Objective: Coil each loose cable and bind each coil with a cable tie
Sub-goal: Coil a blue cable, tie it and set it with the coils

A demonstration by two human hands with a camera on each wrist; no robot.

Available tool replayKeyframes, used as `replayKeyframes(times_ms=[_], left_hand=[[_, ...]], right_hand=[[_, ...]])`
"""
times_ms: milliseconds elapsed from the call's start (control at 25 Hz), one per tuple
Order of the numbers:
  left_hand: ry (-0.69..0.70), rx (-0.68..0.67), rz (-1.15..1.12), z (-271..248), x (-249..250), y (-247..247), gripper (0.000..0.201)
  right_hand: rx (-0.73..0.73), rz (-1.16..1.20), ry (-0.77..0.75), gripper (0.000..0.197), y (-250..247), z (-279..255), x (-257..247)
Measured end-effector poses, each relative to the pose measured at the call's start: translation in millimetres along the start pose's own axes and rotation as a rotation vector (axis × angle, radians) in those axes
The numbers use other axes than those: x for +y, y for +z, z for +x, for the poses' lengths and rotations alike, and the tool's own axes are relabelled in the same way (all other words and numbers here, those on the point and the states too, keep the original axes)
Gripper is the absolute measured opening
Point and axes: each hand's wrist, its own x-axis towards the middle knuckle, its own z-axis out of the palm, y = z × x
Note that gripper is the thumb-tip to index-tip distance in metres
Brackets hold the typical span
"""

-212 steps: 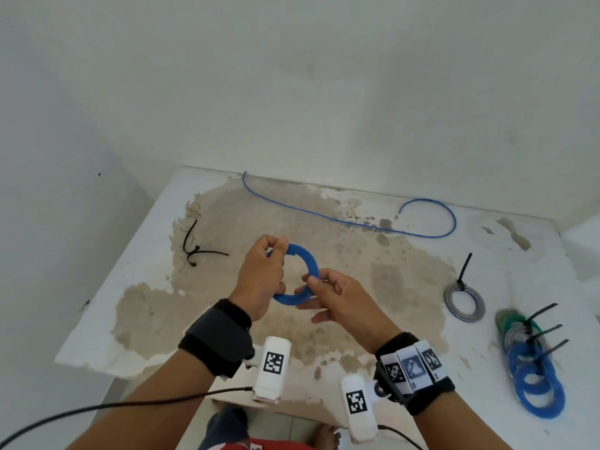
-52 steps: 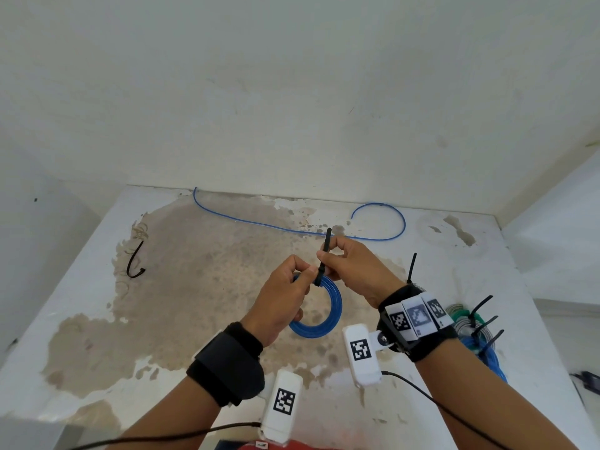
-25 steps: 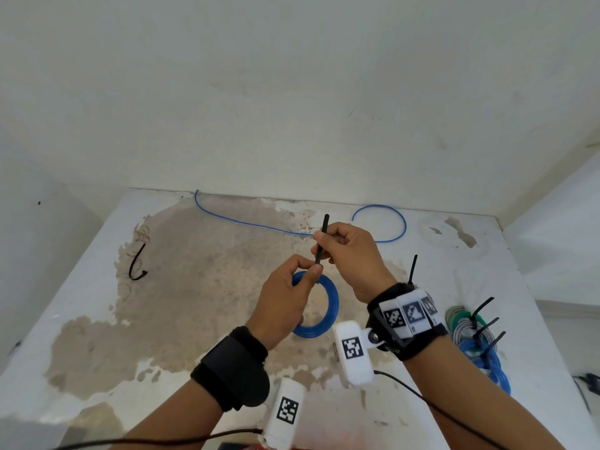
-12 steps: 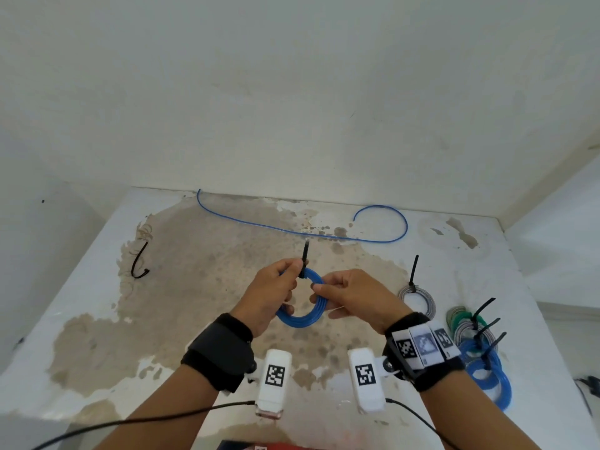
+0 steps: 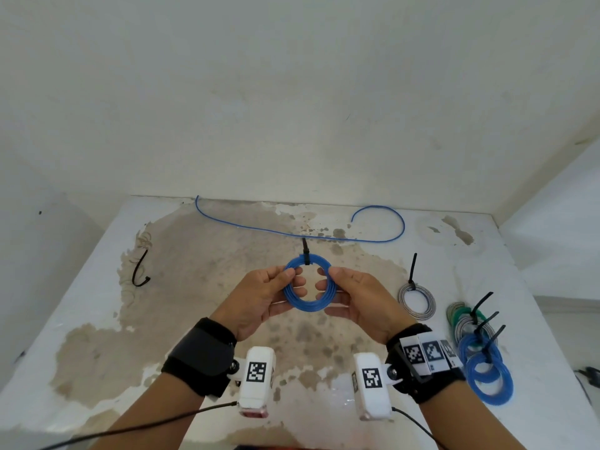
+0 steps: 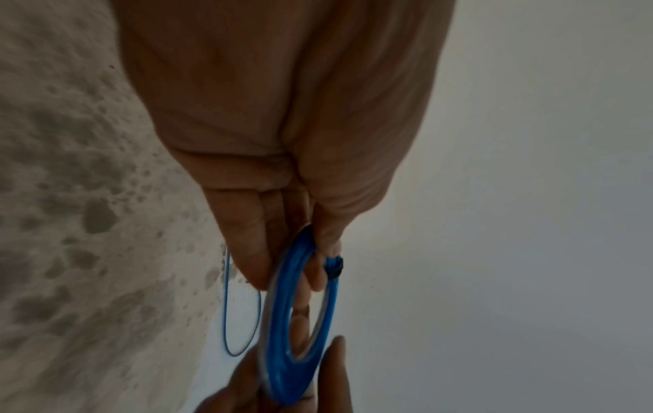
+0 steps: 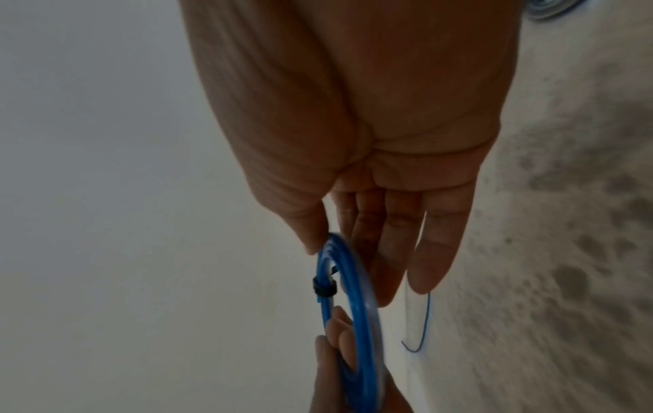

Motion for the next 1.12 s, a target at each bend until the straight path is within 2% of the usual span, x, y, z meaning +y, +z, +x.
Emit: replayKeyframes(times_ms=[120, 200, 360, 560, 720, 800, 920, 960, 1120], left_hand=[[0.052, 0.02, -0.072, 2, 5, -5, 0.024], [0.07, 0.02, -0.069, 2, 8, -8, 0.024], [0.073, -0.009, -0.049, 1, 6, -18, 0.024], [0.034, -0.125, 0.011, 6, 3, -22, 0.026], [0.018, -0.1, 0.224, 12, -12, -10, 0.034], [-0.077, -0.051, 0.392, 23, -32, -14, 0.038], [-0.24, -0.094, 0.81, 36, -73, -29, 0.03], [-0.288, -0.109, 0.87, 35, -82, -31, 0.028], [-0.415, -0.076, 0.715, 30, -101, -4, 0.03]], right_hand=[[-0.079, 0.394, 0.077, 0.035, 12, -11, 15], [-0.096, 0.518, 0.065, 0.031, 21, -15, 24], [-0.039, 0.581, 0.02, 0.027, 44, -17, 39], [0.029, 0.647, -0.031, 0.026, 52, -25, 57], [0.11, 0.64, -0.057, 0.023, 36, -34, 71], [0.184, 0.479, -0.026, 0.019, 18, -39, 86], [0.371, -0.068, 0.022, 0.016, -24, -45, 116], [0.429, -0.219, -0.002, 0.017, -39, -45, 123], [0.628, -0.65, -0.077, 0.019, -110, -42, 128]])
